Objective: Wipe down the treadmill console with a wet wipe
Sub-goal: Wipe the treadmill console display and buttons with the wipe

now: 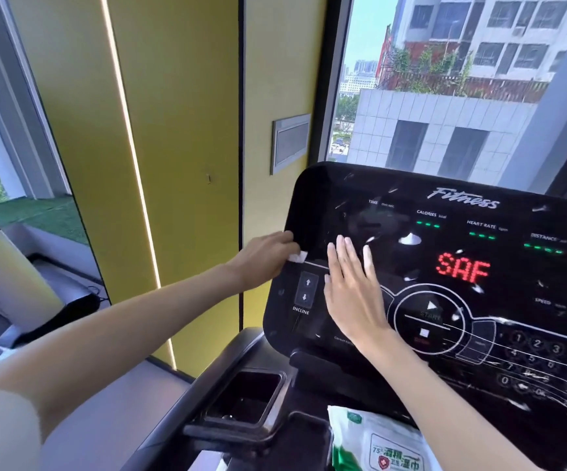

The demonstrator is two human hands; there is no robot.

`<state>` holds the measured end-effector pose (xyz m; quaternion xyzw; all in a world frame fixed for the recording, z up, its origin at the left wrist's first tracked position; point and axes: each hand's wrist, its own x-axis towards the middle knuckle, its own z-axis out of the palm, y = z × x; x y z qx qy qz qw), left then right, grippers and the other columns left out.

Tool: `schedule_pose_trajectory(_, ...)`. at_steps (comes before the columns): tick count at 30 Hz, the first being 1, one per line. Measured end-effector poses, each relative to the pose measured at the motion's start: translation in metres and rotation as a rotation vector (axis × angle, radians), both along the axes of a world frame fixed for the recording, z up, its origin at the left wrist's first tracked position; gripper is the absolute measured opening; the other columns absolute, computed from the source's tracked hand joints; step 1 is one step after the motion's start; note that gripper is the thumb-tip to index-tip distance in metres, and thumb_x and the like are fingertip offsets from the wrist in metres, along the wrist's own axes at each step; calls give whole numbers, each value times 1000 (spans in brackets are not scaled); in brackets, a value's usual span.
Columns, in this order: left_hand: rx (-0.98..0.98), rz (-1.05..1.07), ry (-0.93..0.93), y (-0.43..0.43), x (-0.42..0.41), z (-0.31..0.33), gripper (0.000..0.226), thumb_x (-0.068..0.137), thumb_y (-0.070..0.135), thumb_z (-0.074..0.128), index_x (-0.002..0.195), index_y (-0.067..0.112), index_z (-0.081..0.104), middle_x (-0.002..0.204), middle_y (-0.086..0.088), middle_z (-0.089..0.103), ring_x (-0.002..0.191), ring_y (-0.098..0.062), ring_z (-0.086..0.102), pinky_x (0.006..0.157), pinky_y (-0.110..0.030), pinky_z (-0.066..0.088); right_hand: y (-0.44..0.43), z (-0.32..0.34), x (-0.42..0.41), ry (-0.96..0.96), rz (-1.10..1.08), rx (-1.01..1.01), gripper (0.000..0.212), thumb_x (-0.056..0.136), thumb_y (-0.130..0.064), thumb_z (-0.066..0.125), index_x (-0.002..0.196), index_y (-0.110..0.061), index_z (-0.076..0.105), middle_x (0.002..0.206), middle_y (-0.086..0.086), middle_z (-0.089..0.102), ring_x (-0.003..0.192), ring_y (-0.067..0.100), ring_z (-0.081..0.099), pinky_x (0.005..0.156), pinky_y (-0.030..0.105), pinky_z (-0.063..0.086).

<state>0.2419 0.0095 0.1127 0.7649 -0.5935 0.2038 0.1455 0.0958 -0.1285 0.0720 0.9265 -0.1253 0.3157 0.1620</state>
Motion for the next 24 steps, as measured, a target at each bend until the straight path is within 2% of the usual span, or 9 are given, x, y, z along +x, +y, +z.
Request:
schedule_pose_trajectory(3, -227, 154, 100, -8, 11, 12, 28, 74, -16, 52, 88, 4, 65, 85, -10, 58, 71, -29, 56, 53, -33, 42, -4, -4, 2, 31, -35, -8, 56, 95, -27, 22, 140, 6, 31, 149, 22, 28, 140, 30, 24, 114, 46, 14)
schedule_pose_trajectory(6, -24, -62, -72, -3, -2, -4, 26, 73, -13, 52, 89, 4, 63, 87, -11, 57, 76, -27, 55, 49, -36, 46, -4, -7, 3, 69, -53, -26, 58, 96, -28, 18, 141, 6, 25, 151, 22, 22, 142, 31, 18, 115, 47, 12)
schedule_pose_trajectory(8, 25, -74, -53, 0, -6, -7, 25, 77, -11, 52, 92, 4, 63, 90, -11, 56, 76, -27, 56, 49, -36, 46, -5, -8, 3, 65, -60, -32, 58, 96, -28, 18, 142, 7, 24, 151, 23, 21, 142, 32, 17, 115, 47, 12)
schedule_pose_trajectory(11, -244, 132, 100, -8, 3, -4, 22, 83, -9, 50, 97, 2, 64, 92, -12, 56, 73, -29, 56, 56, -39, 48, -4, -10, 5, 46, -50, -24, 56, 98, -28, 22, 142, 8, 22, 151, 24, 20, 142, 33, 16, 115, 46, 11)
schedule_pose_trajectory(12, -234, 104, 102, -9, -1, -6, 21, 82, -9, 51, 96, 1, 63, 91, -12, 56, 74, -29, 55, 56, -37, 48, -4, -10, 4, 46, -49, -25, 56, 99, -28, 25, 142, 8, 20, 151, 24, 18, 142, 33, 15, 116, 46, 10)
schedule_pose_trajectory(15, -12, -122, -25, -2, -12, -19, 19, 80, -8, 54, 95, 1, 62, 91, -13, 56, 77, -27, 55, 53, -30, 41, -5, -10, 3, 65, -53, -37, 59, 97, -29, 29, 143, 7, 18, 152, 23, 15, 142, 33, 13, 116, 45, 12)
schedule_pose_trajectory(16, -6, -101, 8, 0, -11, -17, 19, 82, -7, 53, 96, 2, 62, 92, -12, 56, 76, -27, 57, 54, -30, 42, -5, -10, 3, 67, -52, -39, 59, 97, -28, 29, 143, 7, 18, 152, 23, 15, 142, 33, 13, 116, 46, 13)
schedule_pose_trajectory(19, -267, 97, 141, -4, 4, -11, 23, 85, -8, 47, 99, 1, 63, 95, -12, 57, 76, -29, 58, 61, -39, 50, -3, -10, 4, 44, -38, -16, 57, 97, -25, 32, 142, 8, 20, 151, 25, 18, 142, 34, 15, 116, 46, 14)
schedule_pose_trajectory(24, 20, -137, 6, 7, -11, -31, 19, 81, -8, 56, 96, 4, 62, 93, -11, 56, 75, -27, 58, 56, -36, 51, -5, -10, 5, 16, -4, -14, 57, 93, -12, 48, 141, 9, 25, 149, 25, 23, 140, 35, 21, 115, 47, 17)
